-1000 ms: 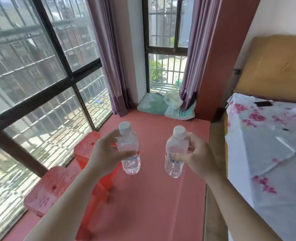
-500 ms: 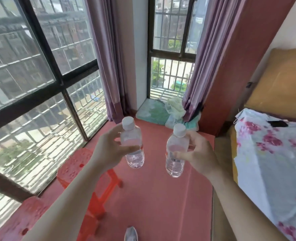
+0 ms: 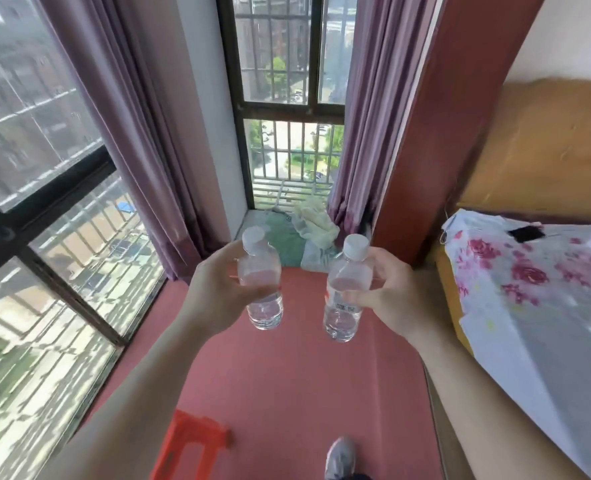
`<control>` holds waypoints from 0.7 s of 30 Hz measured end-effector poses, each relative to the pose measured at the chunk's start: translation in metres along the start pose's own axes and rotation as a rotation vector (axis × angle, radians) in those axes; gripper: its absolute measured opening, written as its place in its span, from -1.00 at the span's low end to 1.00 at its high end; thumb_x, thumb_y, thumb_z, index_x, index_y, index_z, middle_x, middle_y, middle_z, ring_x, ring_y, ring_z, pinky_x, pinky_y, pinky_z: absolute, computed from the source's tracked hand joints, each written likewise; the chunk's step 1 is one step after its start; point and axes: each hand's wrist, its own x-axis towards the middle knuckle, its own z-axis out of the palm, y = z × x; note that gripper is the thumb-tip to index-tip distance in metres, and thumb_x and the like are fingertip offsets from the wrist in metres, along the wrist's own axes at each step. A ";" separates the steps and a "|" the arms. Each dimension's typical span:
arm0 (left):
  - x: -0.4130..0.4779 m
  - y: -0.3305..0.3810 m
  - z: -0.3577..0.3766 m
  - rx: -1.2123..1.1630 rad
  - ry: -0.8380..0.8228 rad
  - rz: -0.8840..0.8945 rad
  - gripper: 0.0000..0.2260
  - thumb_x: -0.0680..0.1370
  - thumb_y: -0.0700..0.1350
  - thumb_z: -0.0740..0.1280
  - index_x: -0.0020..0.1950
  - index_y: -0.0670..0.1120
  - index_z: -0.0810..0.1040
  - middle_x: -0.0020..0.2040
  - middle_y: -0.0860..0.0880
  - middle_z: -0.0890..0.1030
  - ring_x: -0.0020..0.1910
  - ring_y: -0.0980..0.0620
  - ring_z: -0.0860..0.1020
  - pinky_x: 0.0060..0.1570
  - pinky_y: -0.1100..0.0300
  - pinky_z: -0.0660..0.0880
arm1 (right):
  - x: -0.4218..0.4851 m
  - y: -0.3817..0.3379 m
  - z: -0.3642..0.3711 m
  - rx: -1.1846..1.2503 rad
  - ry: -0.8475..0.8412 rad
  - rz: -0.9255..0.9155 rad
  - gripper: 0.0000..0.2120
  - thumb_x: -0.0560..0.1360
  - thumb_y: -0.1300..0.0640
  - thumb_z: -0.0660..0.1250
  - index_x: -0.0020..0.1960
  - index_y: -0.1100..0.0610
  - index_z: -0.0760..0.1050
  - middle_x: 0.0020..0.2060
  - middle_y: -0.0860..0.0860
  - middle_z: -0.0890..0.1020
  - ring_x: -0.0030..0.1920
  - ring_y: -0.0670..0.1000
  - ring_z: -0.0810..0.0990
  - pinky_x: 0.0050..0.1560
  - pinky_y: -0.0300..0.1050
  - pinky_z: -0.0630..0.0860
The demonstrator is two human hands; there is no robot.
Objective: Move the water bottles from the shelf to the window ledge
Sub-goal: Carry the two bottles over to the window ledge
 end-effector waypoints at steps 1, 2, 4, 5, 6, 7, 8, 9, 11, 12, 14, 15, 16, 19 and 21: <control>0.018 -0.005 0.003 -0.005 -0.007 -0.006 -0.42 0.14 0.13 0.58 0.15 0.27 0.58 -0.01 0.12 0.69 -0.08 0.15 0.67 0.00 0.00 0.64 | 0.018 0.006 0.001 -0.002 0.001 0.010 -0.48 0.20 0.08 0.62 0.09 -0.22 0.56 0.00 -0.14 0.70 0.04 -0.07 0.66 0.17 0.13 0.57; 0.036 -0.010 0.006 -0.008 -0.009 -0.015 -0.42 0.14 0.14 0.58 0.14 0.27 0.58 -0.02 0.13 0.69 -0.08 0.15 0.67 0.00 0.01 0.64 | 0.037 0.012 0.000 -0.004 -0.001 0.021 -0.47 0.19 0.07 0.62 0.10 -0.20 0.56 0.00 -0.14 0.70 0.05 -0.06 0.66 0.17 0.14 0.56; 0.074 -0.020 0.014 -0.002 -0.005 -0.026 -0.46 0.15 0.11 0.60 0.09 0.33 0.57 -0.04 0.15 0.69 -0.09 0.17 0.67 -0.02 0.04 0.63 | 0.077 0.025 -0.002 -0.011 -0.007 0.037 -0.47 0.21 0.08 0.63 0.12 -0.17 0.57 0.00 -0.15 0.70 0.04 -0.08 0.66 0.15 0.08 0.57; 0.093 -0.024 0.019 0.006 -0.005 -0.027 -0.47 0.17 0.08 0.61 0.07 0.36 0.56 -0.05 0.16 0.69 -0.09 0.17 0.67 -0.02 0.04 0.63 | 0.098 0.031 -0.003 -0.016 -0.009 0.040 -0.47 0.22 0.10 0.64 0.13 -0.15 0.57 -0.01 -0.16 0.71 0.03 -0.09 0.66 0.13 0.02 0.56; 0.112 -0.028 0.024 0.015 -0.003 -0.028 -0.48 0.19 0.05 0.62 0.06 0.38 0.55 -0.05 0.16 0.68 -0.08 0.17 0.66 -0.02 0.04 0.63 | 0.120 0.037 -0.005 -0.017 -0.015 0.040 -0.48 0.23 0.13 0.65 0.12 -0.15 0.57 -0.02 -0.18 0.71 0.02 -0.11 0.65 0.10 -0.04 0.55; 0.130 -0.031 0.029 0.022 0.001 -0.031 -0.49 0.20 0.03 0.62 0.04 0.40 0.54 -0.05 0.17 0.68 -0.08 0.18 0.66 -0.02 0.05 0.63 | 0.142 0.041 -0.007 -0.015 -0.027 0.041 -0.49 0.25 0.14 0.65 0.11 -0.14 0.57 -0.03 -0.19 0.71 0.01 -0.14 0.65 0.06 -0.10 0.53; 0.149 -0.033 0.032 0.029 0.002 -0.037 -0.48 0.21 0.01 0.63 0.03 0.42 0.53 -0.05 0.18 0.67 -0.08 0.19 0.65 -0.01 0.06 0.63 | 0.164 0.043 -0.009 -0.010 -0.043 0.044 -0.50 0.25 0.16 0.64 0.10 -0.14 0.57 -0.03 -0.20 0.70 0.00 -0.16 0.65 0.04 -0.14 0.50; 0.167 -0.034 0.035 0.040 0.000 -0.046 -0.46 0.22 -0.01 0.64 0.02 0.44 0.52 -0.04 0.19 0.67 -0.08 0.19 0.65 0.00 0.07 0.62 | 0.187 0.046 -0.009 -0.006 -0.057 0.045 -0.51 0.26 0.16 0.64 0.10 -0.14 0.57 -0.03 -0.20 0.70 0.00 -0.17 0.64 0.03 -0.16 0.49; 0.203 -0.036 0.039 0.050 0.002 -0.060 -0.42 0.23 -0.05 0.64 0.05 0.46 0.51 -0.03 0.17 0.67 -0.07 0.16 0.66 0.02 0.04 0.62 | 0.229 0.048 -0.010 -0.003 -0.090 0.049 -0.48 0.24 0.11 0.65 0.12 -0.17 0.56 0.00 -0.22 0.69 0.04 -0.19 0.62 0.08 -0.14 0.48; 0.219 -0.036 0.039 0.049 0.011 -0.066 -0.42 0.23 -0.06 0.64 0.06 0.45 0.52 -0.02 0.16 0.67 -0.07 0.13 0.66 0.02 0.02 0.63 | 0.250 0.048 -0.010 -0.004 -0.113 0.050 -0.46 0.23 0.07 0.65 0.13 -0.19 0.56 0.02 -0.23 0.68 0.07 -0.18 0.62 0.12 -0.11 0.49; 0.251 -0.038 0.039 0.041 0.036 -0.071 -0.44 0.24 -0.08 0.64 0.10 0.37 0.54 -0.02 0.15 0.67 -0.08 0.12 0.67 0.00 0.02 0.63 | 0.289 0.047 -0.011 -0.004 -0.139 0.044 -0.45 0.19 0.00 0.64 0.12 -0.23 0.55 0.02 -0.23 0.69 0.08 -0.15 0.63 0.18 -0.04 0.50; 0.265 -0.039 0.037 0.039 0.051 -0.071 -0.45 0.25 -0.09 0.64 0.12 0.32 0.55 -0.01 0.15 0.67 -0.07 0.13 0.67 0.00 0.05 0.63 | 0.306 0.044 -0.011 -0.005 -0.145 0.041 -0.47 0.19 0.01 0.64 0.10 -0.23 0.55 0.01 -0.23 0.69 0.06 -0.15 0.63 0.18 -0.02 0.51; 0.277 -0.040 0.035 0.040 0.064 -0.069 -0.45 0.26 -0.11 0.64 0.12 0.31 0.55 -0.01 0.15 0.68 -0.06 0.16 0.66 -0.02 0.11 0.63 | 0.321 0.042 -0.010 -0.005 -0.156 0.037 -0.48 0.21 0.03 0.65 0.09 -0.22 0.56 0.00 -0.23 0.69 0.05 -0.15 0.64 0.16 -0.03 0.50; 0.312 -0.043 0.026 0.043 0.083 -0.065 -0.45 0.28 -0.15 0.63 0.05 0.37 0.53 -0.02 0.22 0.67 -0.04 0.20 0.65 -0.07 0.24 0.59 | 0.361 0.037 -0.003 -0.020 -0.194 0.028 -0.47 0.21 0.03 0.65 0.10 -0.21 0.55 0.01 -0.23 0.68 0.07 -0.15 0.62 0.18 -0.02 0.49; 0.336 -0.051 0.018 0.034 0.098 -0.075 -0.44 0.26 -0.13 0.64 0.05 0.40 0.54 -0.02 0.23 0.67 -0.04 0.17 0.66 -0.05 0.17 0.61 | 0.387 0.034 0.005 -0.029 -0.208 0.031 -0.44 0.17 -0.04 0.63 0.12 -0.25 0.54 0.03 -0.24 0.68 0.10 -0.13 0.62 0.24 0.06 0.48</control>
